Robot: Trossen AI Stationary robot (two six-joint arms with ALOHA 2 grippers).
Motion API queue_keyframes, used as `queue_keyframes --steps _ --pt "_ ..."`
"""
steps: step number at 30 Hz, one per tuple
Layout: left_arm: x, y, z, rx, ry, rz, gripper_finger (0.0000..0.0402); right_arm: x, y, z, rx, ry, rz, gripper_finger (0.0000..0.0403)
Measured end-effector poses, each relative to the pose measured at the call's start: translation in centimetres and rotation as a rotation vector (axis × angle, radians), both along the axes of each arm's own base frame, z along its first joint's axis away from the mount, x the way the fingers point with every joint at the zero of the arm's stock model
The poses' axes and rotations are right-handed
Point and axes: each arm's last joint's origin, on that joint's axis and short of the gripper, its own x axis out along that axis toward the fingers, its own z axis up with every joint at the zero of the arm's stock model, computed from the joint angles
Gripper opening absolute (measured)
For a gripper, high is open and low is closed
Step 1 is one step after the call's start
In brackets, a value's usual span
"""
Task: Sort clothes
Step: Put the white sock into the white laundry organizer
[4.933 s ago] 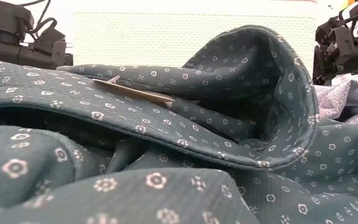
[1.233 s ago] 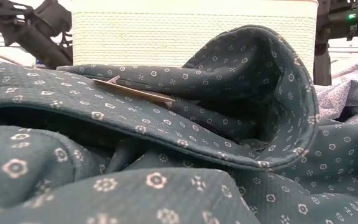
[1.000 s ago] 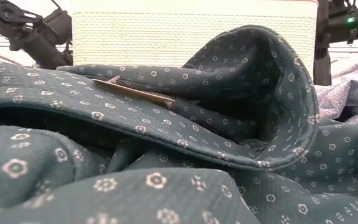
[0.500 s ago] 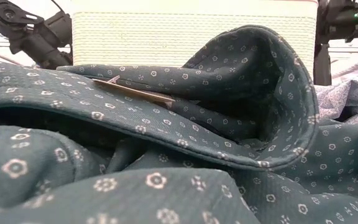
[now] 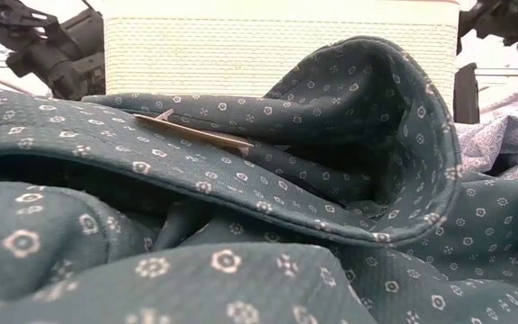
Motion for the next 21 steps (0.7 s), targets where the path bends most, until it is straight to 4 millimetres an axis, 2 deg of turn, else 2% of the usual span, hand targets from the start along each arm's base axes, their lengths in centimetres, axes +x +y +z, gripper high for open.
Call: queue_keyframes --steps 8,12,16,21 --pt "-0.3 0.9 -0.1 0.247 0.123 0.248 0.0178 0.3 0.4 0.1 -0.034 -0.014 0.043 0.0151" --pt "-0.6 1.6 0.1 0.391 0.179 0.437 0.0178 0.4 -0.3 0.0 -0.014 -0.011 -0.184 0.0151" --pt "-0.8 2.7 0.6 0.397 0.203 0.522 0.0178 0.4 -1.0 -0.1 -0.014 0.01 -0.446 0.0151" --pt "-1.2 4.7 0.6 0.332 0.283 0.579 0.0178 0.3 -1.3 0.0 -0.038 0.004 -0.522 0.0151"
